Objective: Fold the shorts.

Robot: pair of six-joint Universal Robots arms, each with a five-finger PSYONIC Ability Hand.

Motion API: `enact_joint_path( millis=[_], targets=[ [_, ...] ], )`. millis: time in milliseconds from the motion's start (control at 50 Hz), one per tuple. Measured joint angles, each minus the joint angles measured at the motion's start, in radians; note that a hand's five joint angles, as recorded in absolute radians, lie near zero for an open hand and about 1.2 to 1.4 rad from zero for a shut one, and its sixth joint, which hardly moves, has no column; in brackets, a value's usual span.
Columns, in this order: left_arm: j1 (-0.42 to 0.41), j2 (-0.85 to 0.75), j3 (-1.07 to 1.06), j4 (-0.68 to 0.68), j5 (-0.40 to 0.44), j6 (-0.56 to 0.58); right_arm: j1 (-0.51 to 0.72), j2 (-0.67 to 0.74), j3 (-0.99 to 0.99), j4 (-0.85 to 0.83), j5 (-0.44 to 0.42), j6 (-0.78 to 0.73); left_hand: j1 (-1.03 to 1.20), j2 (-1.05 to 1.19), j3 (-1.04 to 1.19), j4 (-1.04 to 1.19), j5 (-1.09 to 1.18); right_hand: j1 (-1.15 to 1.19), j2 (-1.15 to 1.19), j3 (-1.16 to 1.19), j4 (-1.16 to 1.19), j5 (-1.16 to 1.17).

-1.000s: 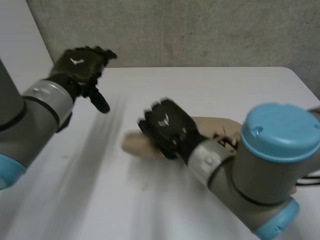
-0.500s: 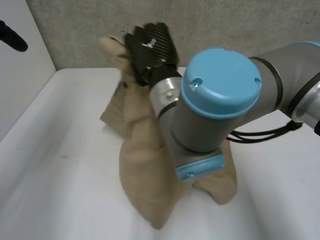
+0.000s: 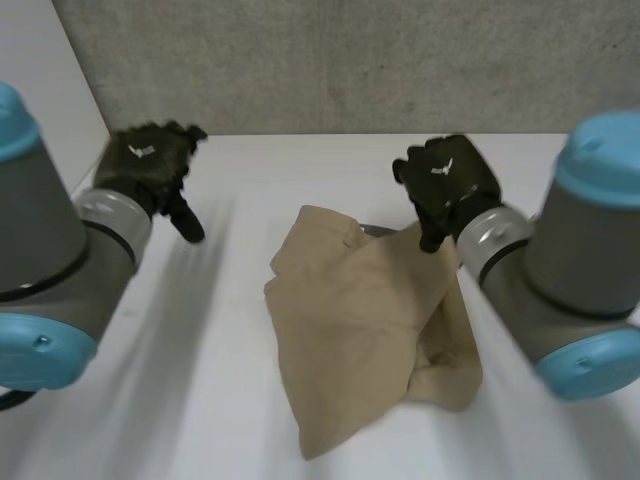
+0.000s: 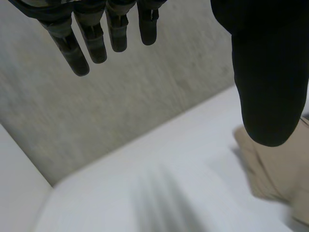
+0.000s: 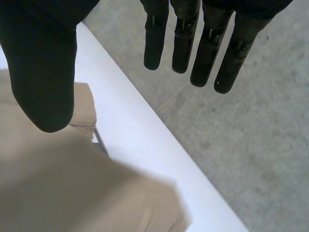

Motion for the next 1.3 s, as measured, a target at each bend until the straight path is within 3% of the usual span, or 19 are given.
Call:
enact_joint_path(
  millis=[40,80,120,240,380,640,760,840,860,960,980,1000,1040,1060,1180,1300],
  targets=[
    [-0.011,-0.035,0.001,-0.013,0.001,-0.027,-0.030,-0.026,-0.036,0.074,-0.078,-0.055,0.000,0.000,0.000,0.000,0.000,0.000,0.000,0.000,0.000,0.000],
    [-0.015,-0.050,0.003,-0.016,0.001,-0.038,-0.036,-0.029,-0.045,0.089,-0.096,-0.068,0.000,0.000,0.000,0.000,0.000,0.000,0.000,0.000,0.000,0.000],
    [-0.034,-0.110,0.016,-0.024,0.007,-0.075,-0.071,-0.034,-0.104,0.176,-0.213,-0.175,0.001,0.000,0.000,0.000,0.000,0.000,0.000,0.000,0.000,0.000],
    [-0.059,-0.224,0.068,-0.025,0.058,-0.107,-0.092,0.037,-0.180,0.220,-0.318,-0.355,0.001,0.000,0.000,0.000,0.000,0.000,0.000,0.000,0.000,0.000],
    [-0.069,-0.333,0.131,-0.025,0.185,-0.117,-0.098,0.187,-0.271,0.216,-0.324,-0.493,0.002,0.000,0.000,0.000,0.000,0.000,0.000,0.000,0.000,0.000],
    [-0.086,-0.483,0.236,-0.025,0.275,-0.133,-0.297,0.462,-0.427,0.213,-0.383,-0.523,0.076,0.044,0.036,0.039,0.021,-0.013,-0.004,0.000,0.000,0.000],
    [-0.087,-0.534,0.278,-0.026,0.295,-0.131,-0.375,0.541,-0.469,0.212,-0.450,-0.520,0.327,0.285,0.274,0.275,0.259,-0.013,-0.004,0.000,0.000,0.000],
    [-0.088,-0.548,0.292,-0.026,0.294,-0.130,-0.397,0.589,-0.500,0.209,-0.472,-0.519,0.467,0.421,0.409,0.417,0.394,-0.011,-0.001,0.003,0.004,0.004],
    [-0.088,-0.549,0.293,-0.025,0.292,-0.130,-0.401,0.601,-0.509,0.208,-0.475,-0.519,0.592,0.560,0.539,0.557,0.531,-0.004,0.005,0.017,0.020,0.025],
    [-0.087,-0.551,0.296,-0.025,0.282,-0.129,-0.406,0.643,-0.542,0.201,-0.483,-0.518,0.592,0.560,0.539,0.557,0.531,0.055,0.074,0.088,0.093,0.086],
    [-0.086,-0.549,0.297,-0.023,0.275,-0.128,-0.404,0.658,-0.553,0.186,-0.484,-0.516,0.815,0.844,0.816,0.841,0.819,0.326,0.409,0.426,0.431,0.411],
    [-0.086,-0.548,0.297,-0.023,0.271,-0.127,-0.403,0.662,-0.556,0.176,-0.484,-0.515,0.871,0.905,0.885,0.901,0.878,0.378,0.491,0.507,0.513,0.495],
    [-0.085,-0.547,0.299,-0.022,0.266,-0.125,-0.401,0.665,-0.558,0.157,-0.483,-0.513,0.903,0.934,0.914,0.937,0.912,0.378,0.491,0.507,0.513,0.495],
    [-0.084,-0.545,0.302,-0.021,0.261,-0.122,-0.398,0.665,-0.558,0.138,-0.483,-0.510,0.920,0.966,0.944,0.966,0.938,0.501,0.659,0.674,0.684,0.657],
    [-0.075,-0.535,0.340,-0.013,0.217,-0.070,-0.377,0.631,-0.539,-0.017,-0.469,-0.458,0.920,0.991,0.974,0.987,0.945,0.508,0.666,0.708,0.722,0.677],
    [-0.038,-0.484,0.449,0.076,0.122,0.088,-0.330,0.505,-0.513,-0.304,-0.355,-0.272,0.920,0.993,0.976,0.988,0.945,0.515,0.666,0.708,0.723,0.677]
  ],
)
